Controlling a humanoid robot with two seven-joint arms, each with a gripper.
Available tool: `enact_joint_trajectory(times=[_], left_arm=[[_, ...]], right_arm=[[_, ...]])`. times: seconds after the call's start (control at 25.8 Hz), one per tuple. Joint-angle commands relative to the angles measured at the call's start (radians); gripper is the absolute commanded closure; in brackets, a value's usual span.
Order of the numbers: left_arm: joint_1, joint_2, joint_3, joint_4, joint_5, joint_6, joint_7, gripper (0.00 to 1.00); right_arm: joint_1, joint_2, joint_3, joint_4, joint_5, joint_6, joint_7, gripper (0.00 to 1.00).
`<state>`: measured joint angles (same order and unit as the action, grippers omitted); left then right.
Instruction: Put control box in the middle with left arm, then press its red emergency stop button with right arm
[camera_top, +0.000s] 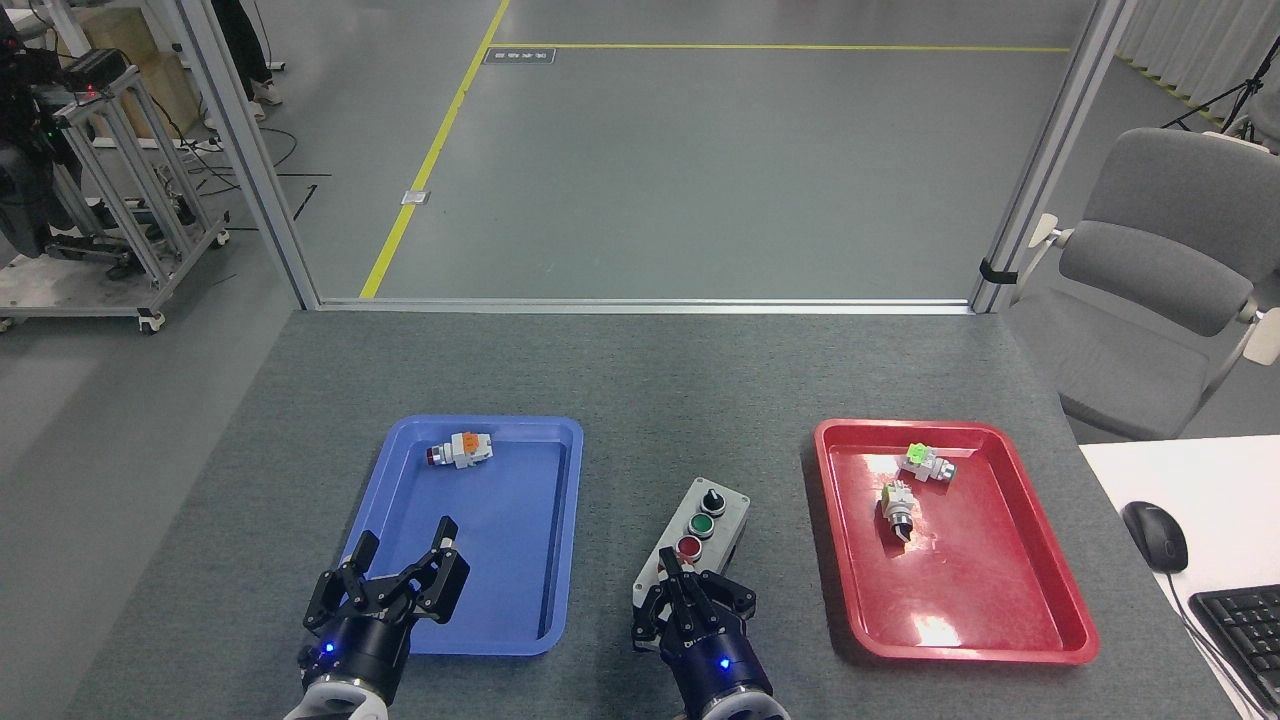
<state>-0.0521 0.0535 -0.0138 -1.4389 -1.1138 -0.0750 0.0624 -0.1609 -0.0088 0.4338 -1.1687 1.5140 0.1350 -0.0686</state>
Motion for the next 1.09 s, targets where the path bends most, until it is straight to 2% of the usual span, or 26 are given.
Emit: enact_joint_trajectory(times=[0.0, 0.08, 0.19, 0.23, 0.31, 0.39, 0.43, 0.54, 0.58, 0.74, 0.93, 1.05], left_arm=[[0.0, 0.0, 0.0, 0.0, 0.0, 0.0, -0.001, 0.01], [0.0, 0.0, 0.0, 0.0, 0.0, 0.0, -0.001, 0.01], [0.0, 0.0, 0.0, 0.0, 0.0, 0.0, -0.001, 0.01], [0.0, 0.0, 0.0, 0.0, 0.0, 0.0, -0.001, 0.01], [0.0, 0.0, 0.0, 0.0, 0.0, 0.0, -0.001, 0.01], [0.0, 0.0, 0.0, 0.0, 0.0, 0.0, -0.001, 0.01], [0.0, 0.0, 0.0, 0.0, 0.0, 0.0, -0.001, 0.01], [0.0, 0.0, 0.0, 0.0, 0.0, 0.0, -0.001, 0.01], [0.0, 0.0, 0.0, 0.0, 0.0, 0.0, -0.001, 0.01], [0.0, 0.0, 0.0, 0.0, 0.0, 0.0, -0.001, 0.01], [0.0, 0.0, 0.0, 0.0, 0.0, 0.0, -0.001, 0.01], [0.0, 0.0, 0.0, 0.0, 0.0, 0.0, -0.001, 0.01]], right_arm=[[0.001, -0.003, -0.003, -0.022, 0.0, 0.005, 0.006, 1.0], [0.004, -0.013, -0.009, -0.069, -0.012, 0.005, 0.0, 1.0], [0.017, -0.042, -0.021, -0.161, -0.066, -0.003, -0.002, 1.0], [0.021, -0.049, -0.038, -0.181, -0.075, -0.005, -0.002, 0.94], [0.043, -0.071, -0.084, -0.212, -0.078, -0.006, -0.002, 0.75], [0.064, -0.094, -0.124, -0.232, -0.078, -0.008, -0.004, 0.5], [0.077, -0.102, -0.142, -0.241, -0.078, -0.008, -0.004, 0.41], [0.123, -0.134, -0.231, -0.263, -0.078, -0.008, -0.005, 0.07], [0.133, -0.14, -0.256, -0.266, -0.078, -0.009, -0.007, 0.02], [0.159, -0.178, -0.334, -0.276, -0.078, -0.008, -0.005, 0.02], [0.227, -0.181, -0.411, -0.318, -0.08, 0.002, 0.003, 0.02], [0.235, -0.181, -0.422, -0.353, -0.08, 0.0, -0.004, 0.02]])
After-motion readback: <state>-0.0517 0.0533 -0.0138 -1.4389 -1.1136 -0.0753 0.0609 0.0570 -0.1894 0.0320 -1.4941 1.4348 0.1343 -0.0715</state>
